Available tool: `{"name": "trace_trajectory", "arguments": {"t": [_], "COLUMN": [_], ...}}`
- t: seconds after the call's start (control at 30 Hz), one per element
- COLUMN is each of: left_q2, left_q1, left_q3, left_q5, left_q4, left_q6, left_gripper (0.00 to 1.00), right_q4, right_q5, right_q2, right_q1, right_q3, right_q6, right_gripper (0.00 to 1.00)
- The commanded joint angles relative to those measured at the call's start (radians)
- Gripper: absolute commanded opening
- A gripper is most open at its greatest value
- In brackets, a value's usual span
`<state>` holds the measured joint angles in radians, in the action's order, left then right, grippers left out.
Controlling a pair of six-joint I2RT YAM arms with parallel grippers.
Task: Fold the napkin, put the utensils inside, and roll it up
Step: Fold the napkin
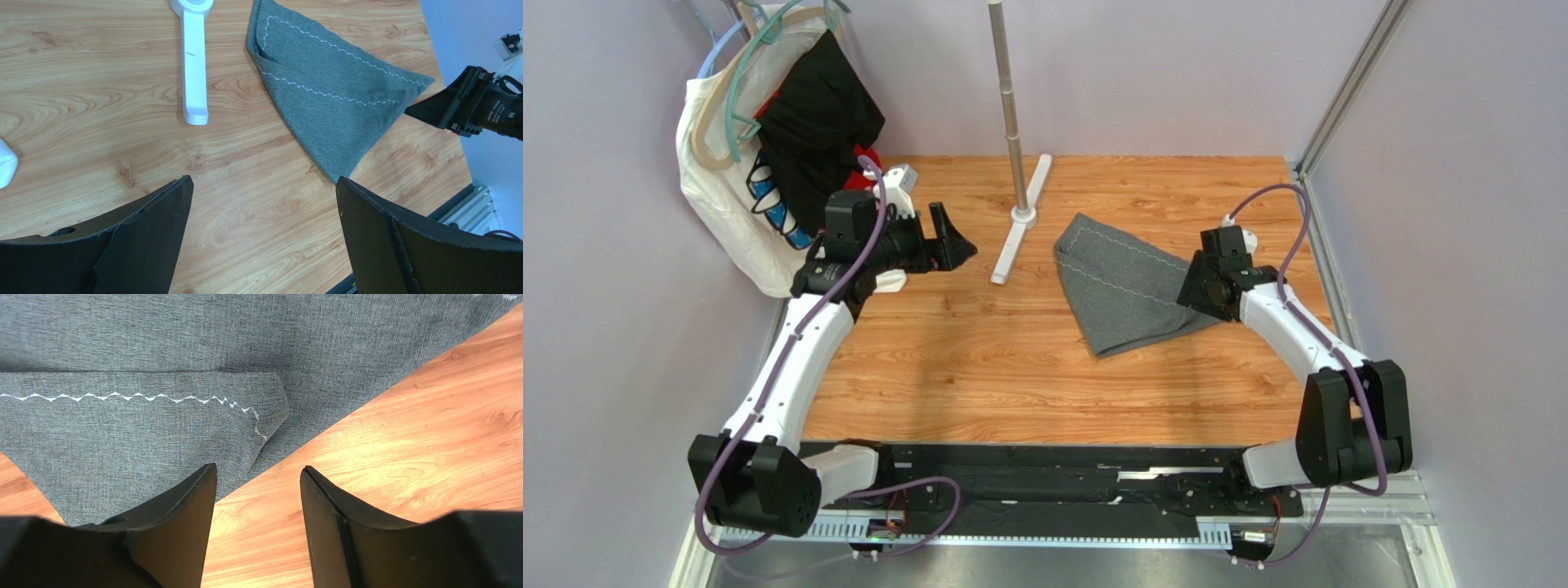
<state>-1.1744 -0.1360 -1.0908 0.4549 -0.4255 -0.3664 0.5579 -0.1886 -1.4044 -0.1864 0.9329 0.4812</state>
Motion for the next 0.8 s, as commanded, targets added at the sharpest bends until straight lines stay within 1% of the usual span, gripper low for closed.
{"name": "trace_trajectory", "arguments": {"t": [0.0, 0.03, 0.07, 0.2, 0.37, 0.5, 0.6, 0.63, 0.67, 0.73, 0.77], "left_q2": [0.018, 0.018, 0.019, 0.021, 0.021, 0.022, 0.012, 0.003, -0.004, -0.013, -0.01], "left_q1": [-0.005, -0.005, -0.005, -0.005, -0.007, -0.031, -0.094, -0.141, -0.163, -0.209, -0.262], "left_q3": [-0.004, -0.004, -0.004, -0.006, -0.006, -0.004, -0.004, -0.001, 0.0, 0.022, 0.038], "left_q5": [0.018, 0.018, 0.019, 0.019, 0.016, -0.03, -0.07, -0.094, -0.104, -0.111, -0.117], "left_q4": [0.027, 0.027, 0.027, 0.027, 0.025, 0.013, 0.002, -0.005, -0.007, 0.01, 0.031], "left_q6": [-0.012, -0.012, -0.012, -0.011, -0.011, -0.002, 0.003, 0.001, -0.003, -0.049, -0.071], "left_gripper": [0.96, 0.96, 0.96, 0.96, 0.96, 0.96, 0.95, 0.96, 0.95, 0.95, 0.96], "right_q4": [-0.044, -0.056, -0.071, -0.137, -0.159, -0.121, -0.102, -0.099, -0.099, -0.102, -0.105], "right_q5": [0.029, 0.05, 0.082, 0.138, 0.152, 0.089, 0.029, 0.011, 0.008, 0.005, 0.003], "right_q2": [0.01, 0.001, -0.008, -0.091, -0.194, -0.202, -0.18, -0.177, -0.173, -0.173, -0.179], "right_q1": [0.002, 0.002, 0.002, 0.004, 0.002, 0.002, 0.002, 0.002, 0.004, 0.002, 0.002], "right_q3": [0.052, 0.058, 0.064, 0.102, 0.141, 0.13, 0.08, 0.072, 0.054, 0.043, 0.037], "right_q6": [-0.03, -0.033, -0.035, -0.036, -0.044, -0.03, -0.024, -0.024, -0.023, -0.023, -0.016], "right_gripper": [0.5, 0.47, 0.42, 0.35, 0.31, 0.3, 0.3, 0.3, 0.3, 0.3, 0.3]}}
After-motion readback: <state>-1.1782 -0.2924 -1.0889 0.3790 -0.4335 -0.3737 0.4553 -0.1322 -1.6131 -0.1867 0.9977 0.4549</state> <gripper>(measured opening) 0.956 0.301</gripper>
